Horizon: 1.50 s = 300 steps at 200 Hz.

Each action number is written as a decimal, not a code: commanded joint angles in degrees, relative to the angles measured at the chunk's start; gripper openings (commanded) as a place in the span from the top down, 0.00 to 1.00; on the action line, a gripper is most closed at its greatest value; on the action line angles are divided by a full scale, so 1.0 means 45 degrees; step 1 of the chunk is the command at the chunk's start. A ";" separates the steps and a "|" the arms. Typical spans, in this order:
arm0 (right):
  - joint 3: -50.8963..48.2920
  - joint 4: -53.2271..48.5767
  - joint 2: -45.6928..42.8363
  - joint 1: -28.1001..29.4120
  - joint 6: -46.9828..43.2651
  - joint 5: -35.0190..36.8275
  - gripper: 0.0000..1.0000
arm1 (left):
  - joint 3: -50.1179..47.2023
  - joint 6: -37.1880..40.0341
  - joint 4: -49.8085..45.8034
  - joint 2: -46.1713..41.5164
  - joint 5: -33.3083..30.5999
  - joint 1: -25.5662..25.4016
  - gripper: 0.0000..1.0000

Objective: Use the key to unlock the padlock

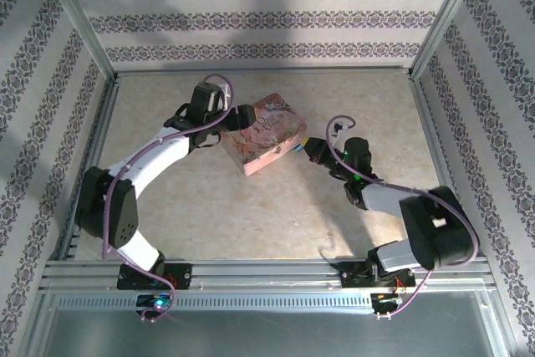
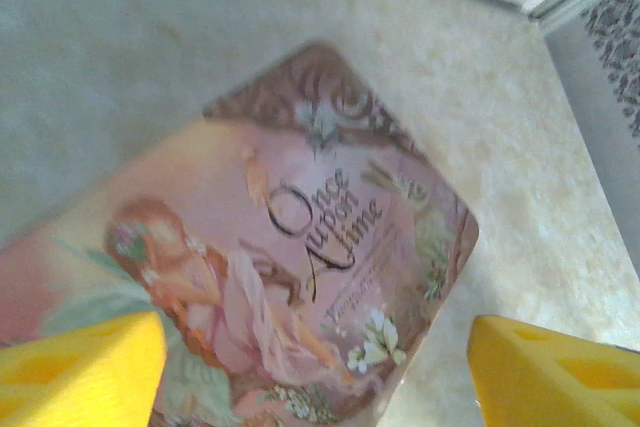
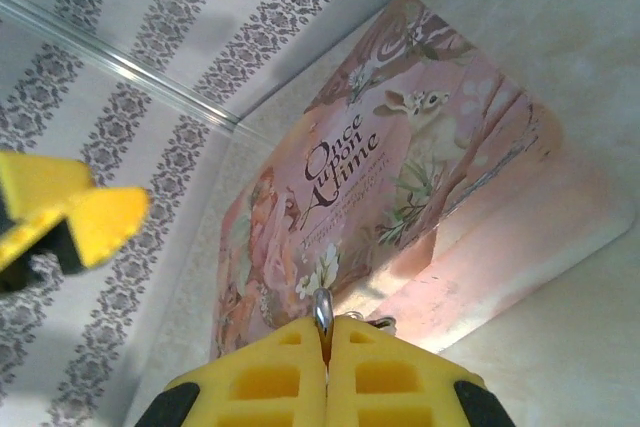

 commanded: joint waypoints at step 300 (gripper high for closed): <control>0.2241 -1.4933 -0.1867 0.0776 -0.6192 -0.3387 1.00 | -0.4029 0.1636 0.3625 -0.4105 -0.5252 0.1189 0.00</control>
